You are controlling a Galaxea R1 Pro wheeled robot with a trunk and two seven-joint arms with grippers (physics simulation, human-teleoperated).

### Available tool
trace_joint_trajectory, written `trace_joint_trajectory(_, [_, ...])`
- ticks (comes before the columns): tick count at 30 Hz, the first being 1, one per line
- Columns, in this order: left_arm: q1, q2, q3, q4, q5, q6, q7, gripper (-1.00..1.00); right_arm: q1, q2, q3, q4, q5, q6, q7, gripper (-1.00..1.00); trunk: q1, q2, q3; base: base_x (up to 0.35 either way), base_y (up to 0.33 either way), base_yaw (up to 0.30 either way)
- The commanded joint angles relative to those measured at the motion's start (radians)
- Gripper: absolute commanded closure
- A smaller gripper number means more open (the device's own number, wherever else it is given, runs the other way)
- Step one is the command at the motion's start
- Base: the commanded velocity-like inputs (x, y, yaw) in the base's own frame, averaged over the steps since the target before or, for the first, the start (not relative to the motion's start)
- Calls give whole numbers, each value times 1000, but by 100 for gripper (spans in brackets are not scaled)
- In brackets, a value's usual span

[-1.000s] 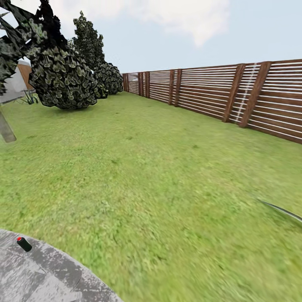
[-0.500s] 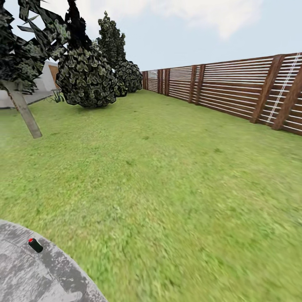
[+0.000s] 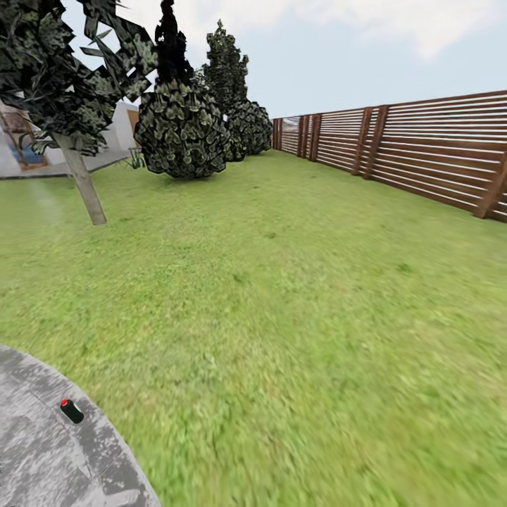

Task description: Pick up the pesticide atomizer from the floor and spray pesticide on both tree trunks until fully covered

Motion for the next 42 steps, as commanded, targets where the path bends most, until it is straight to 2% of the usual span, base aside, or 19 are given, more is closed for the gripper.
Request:
trace_joint_trajectory(1, [-1, 0, -1, 1, 1, -4, 3, -100, 0, 0, 0, 1, 1, -3, -3, -100, 0, 0, -1, 279, -172, 274])
trace_joint_trajectory(27, [-1, 1, 0, 1, 1, -4, 3, -100, 0, 0, 0, 1, 1, -3, -3, -100, 0, 0, -1, 242, -157, 274])
trace_joint_trajectory(42, [-1, 1, 0, 1, 1, -4, 3, -100, 0, 0, 1, 1, 1, -3, -3, -100, 0, 0, -1, 29, -12, 274])
